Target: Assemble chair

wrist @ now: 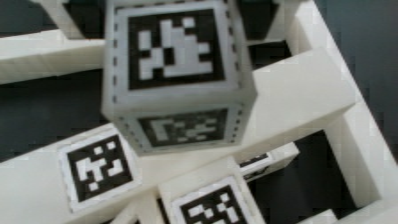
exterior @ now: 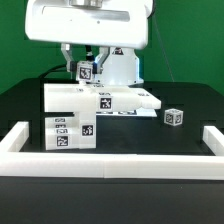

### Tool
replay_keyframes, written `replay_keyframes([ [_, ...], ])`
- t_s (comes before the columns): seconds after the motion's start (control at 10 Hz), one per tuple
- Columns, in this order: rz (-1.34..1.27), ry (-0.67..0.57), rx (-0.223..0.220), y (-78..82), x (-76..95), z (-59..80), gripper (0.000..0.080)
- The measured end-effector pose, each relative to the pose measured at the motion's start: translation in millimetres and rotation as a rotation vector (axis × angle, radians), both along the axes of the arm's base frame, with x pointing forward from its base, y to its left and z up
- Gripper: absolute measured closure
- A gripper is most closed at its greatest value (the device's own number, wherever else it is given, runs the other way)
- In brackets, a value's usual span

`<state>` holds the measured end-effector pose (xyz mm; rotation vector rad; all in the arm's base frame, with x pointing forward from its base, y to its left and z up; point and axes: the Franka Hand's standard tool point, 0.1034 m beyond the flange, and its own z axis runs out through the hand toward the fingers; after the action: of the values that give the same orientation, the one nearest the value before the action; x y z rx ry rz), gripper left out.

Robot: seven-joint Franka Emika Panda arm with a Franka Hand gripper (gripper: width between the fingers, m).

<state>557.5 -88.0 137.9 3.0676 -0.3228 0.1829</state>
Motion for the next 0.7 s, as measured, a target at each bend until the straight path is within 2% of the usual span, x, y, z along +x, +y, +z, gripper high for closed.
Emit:
replay_keyframes([
  [0.7, -0.016, 0.006, -0.006, -1.8, -1.7, -3.7, 0.0509],
])
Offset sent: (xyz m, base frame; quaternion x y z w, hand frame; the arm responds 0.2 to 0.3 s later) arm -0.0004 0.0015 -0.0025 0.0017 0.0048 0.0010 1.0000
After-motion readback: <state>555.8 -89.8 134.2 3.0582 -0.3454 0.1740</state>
